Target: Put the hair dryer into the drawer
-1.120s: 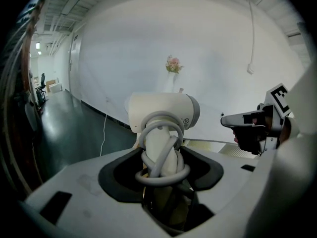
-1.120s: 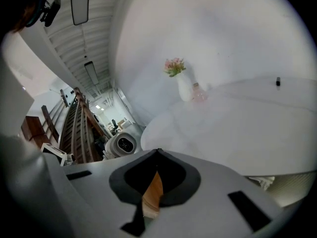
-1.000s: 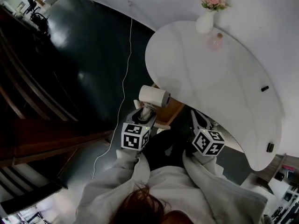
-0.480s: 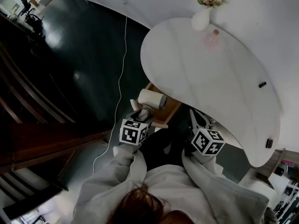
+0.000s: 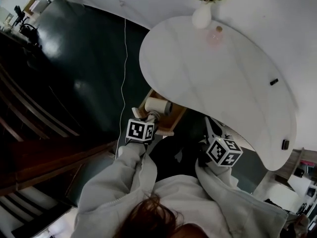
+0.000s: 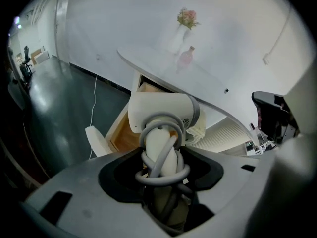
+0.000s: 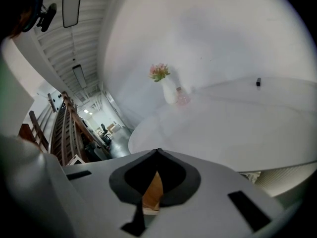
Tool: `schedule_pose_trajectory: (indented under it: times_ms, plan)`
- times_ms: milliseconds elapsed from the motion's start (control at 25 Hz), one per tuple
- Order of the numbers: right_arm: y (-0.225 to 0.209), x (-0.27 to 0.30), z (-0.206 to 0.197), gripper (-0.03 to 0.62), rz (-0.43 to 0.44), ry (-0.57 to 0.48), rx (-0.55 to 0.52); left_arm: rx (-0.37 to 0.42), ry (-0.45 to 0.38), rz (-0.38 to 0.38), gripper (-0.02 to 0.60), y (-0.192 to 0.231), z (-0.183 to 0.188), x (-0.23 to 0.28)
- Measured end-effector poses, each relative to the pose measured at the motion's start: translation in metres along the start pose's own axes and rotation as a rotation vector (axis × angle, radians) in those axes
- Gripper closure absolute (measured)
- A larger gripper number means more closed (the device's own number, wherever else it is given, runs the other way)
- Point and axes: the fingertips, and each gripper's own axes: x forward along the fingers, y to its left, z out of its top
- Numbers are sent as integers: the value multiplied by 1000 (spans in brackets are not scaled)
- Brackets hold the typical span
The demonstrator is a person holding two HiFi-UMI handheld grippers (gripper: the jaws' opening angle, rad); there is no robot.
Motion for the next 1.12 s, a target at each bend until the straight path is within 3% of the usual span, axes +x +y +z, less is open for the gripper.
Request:
schedule_pose_trajectory:
  times_ms: [160, 440, 720, 1120]
  plan:
    - [-10, -5, 1, 545, -20, -9, 18, 36, 70, -6, 344, -1, -3, 17]
    - [-13, -5, -1, 545, -22, -2, 39, 4, 150, -15, 343, -1, 8, 46]
    - [-21, -8, -3, 545, -42, -1, 64, -189, 136, -61, 342, 1, 30, 65]
    - [-30, -10, -14, 545, -80, 16, 96, -254, 51, -83, 342, 5, 61, 82]
